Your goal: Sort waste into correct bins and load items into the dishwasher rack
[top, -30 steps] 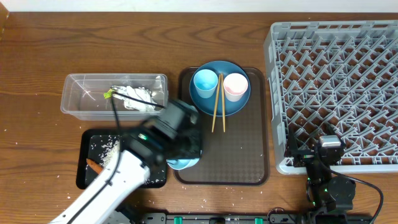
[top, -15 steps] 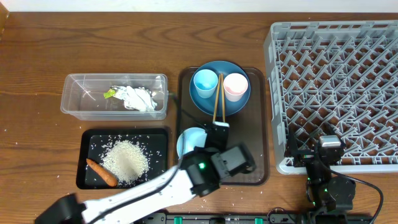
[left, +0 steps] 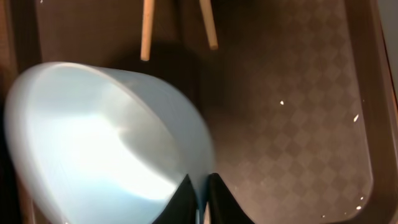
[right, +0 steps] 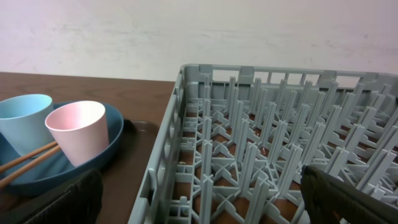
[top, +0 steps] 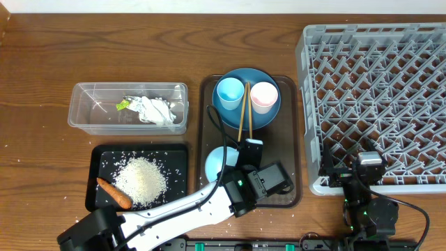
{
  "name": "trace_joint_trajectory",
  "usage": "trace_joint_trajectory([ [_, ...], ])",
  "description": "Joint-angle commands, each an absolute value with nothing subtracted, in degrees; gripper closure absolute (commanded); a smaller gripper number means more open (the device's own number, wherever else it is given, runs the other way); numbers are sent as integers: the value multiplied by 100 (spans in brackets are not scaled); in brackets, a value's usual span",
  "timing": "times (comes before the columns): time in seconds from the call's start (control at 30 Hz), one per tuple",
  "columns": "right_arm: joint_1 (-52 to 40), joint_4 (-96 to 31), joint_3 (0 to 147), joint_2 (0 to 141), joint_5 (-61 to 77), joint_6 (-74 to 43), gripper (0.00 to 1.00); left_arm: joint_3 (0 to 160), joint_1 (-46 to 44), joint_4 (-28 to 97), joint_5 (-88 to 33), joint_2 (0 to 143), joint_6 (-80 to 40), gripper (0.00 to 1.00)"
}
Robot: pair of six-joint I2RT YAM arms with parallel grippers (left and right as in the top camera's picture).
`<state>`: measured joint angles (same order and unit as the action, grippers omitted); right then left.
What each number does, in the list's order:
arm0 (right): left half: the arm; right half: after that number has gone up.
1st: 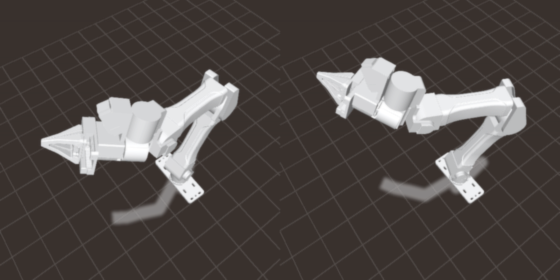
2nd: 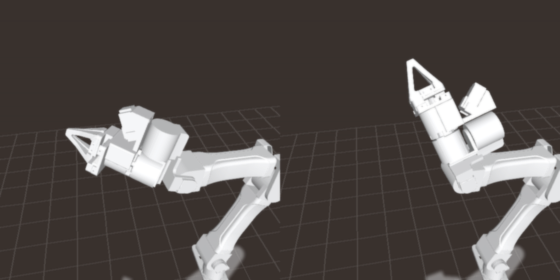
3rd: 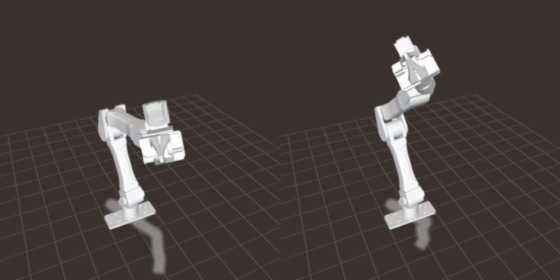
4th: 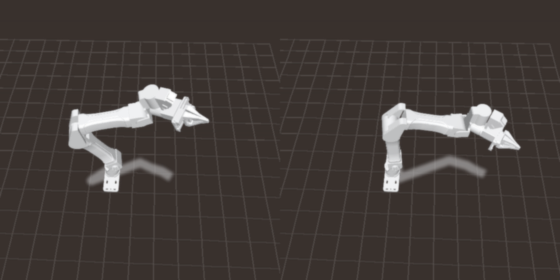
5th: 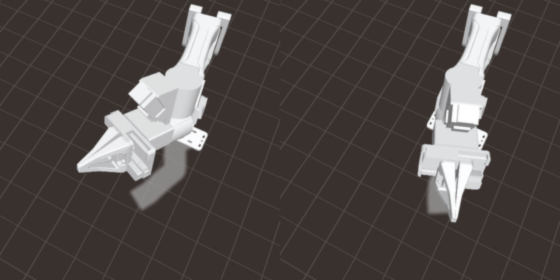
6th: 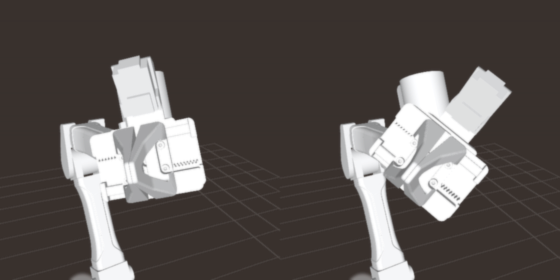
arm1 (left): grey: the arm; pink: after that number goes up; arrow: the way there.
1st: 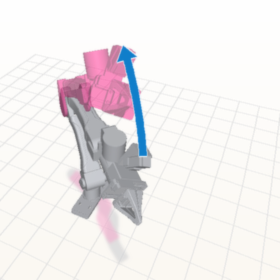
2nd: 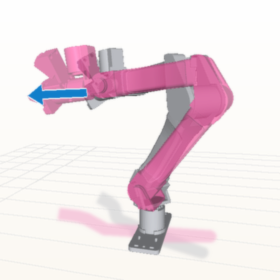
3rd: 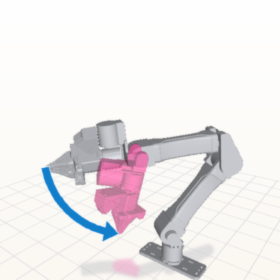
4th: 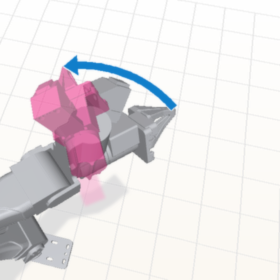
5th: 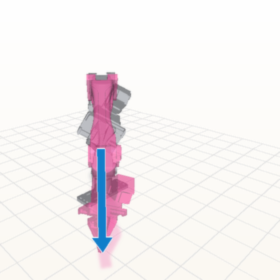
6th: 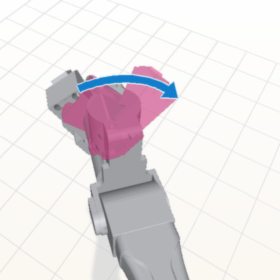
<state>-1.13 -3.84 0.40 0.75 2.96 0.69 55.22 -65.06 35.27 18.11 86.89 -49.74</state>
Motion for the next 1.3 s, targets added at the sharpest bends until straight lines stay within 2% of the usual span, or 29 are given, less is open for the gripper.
trace_joint_trajectory([
  [0.0, -93, -405, 32, 82, 301, 93, 1, 5594, -6528, 3505, 1704, 8683, -5028, 86],
  [0.1, -93, -405, 32, 82, 298, 93, 1, 5594, -6528, 3498, 1540, 8683, -5028, 85],
  [0.13, -93, -405, 32, 82, 301, 93, 1, 5594, -6528, 3503, 1544, 8683, -5026, 83],
  [0.17, -93, -405, 32, 82, 301, 93, 1, 5594, -6528, 3503, 1546, 8683, -5024, 76],
  [0.23, -93, -405, 32, 82, 301, 91, 1, 5596, -6528, 3500, 1577, 8680, -5011, 73],
  [0.6, -93, -405, 32, 82, 301, 93, 1, 5717, -6204, 3531, 1610, 8117, -4460, 70],
  [0.67, -93, -405, 32, 82, 301, 93, 1, 5763, -5979, 3688, 1586, 7885, -4460, 67],
  [1.0, -93, -405, 32, 82, 301, 93, 1, 5959, -3837, 5245, 1284, 6875, -3638, 62],
  [1.13, -93, -405, 32, 82, 301, 93, 1, 5959, -3304, 5883, 1284, 6733, -3642, 61],
  [1.2, -93, -405, 32, 82, 301, 93, 1, 5959, -3210, 6160, 1284, 6733, -3642, 47],
  [1.27, -93, -405, 32, 82, 301, 93, 1, 5957, -3205, 6309, 1284, 6746, -3642, 43],
])
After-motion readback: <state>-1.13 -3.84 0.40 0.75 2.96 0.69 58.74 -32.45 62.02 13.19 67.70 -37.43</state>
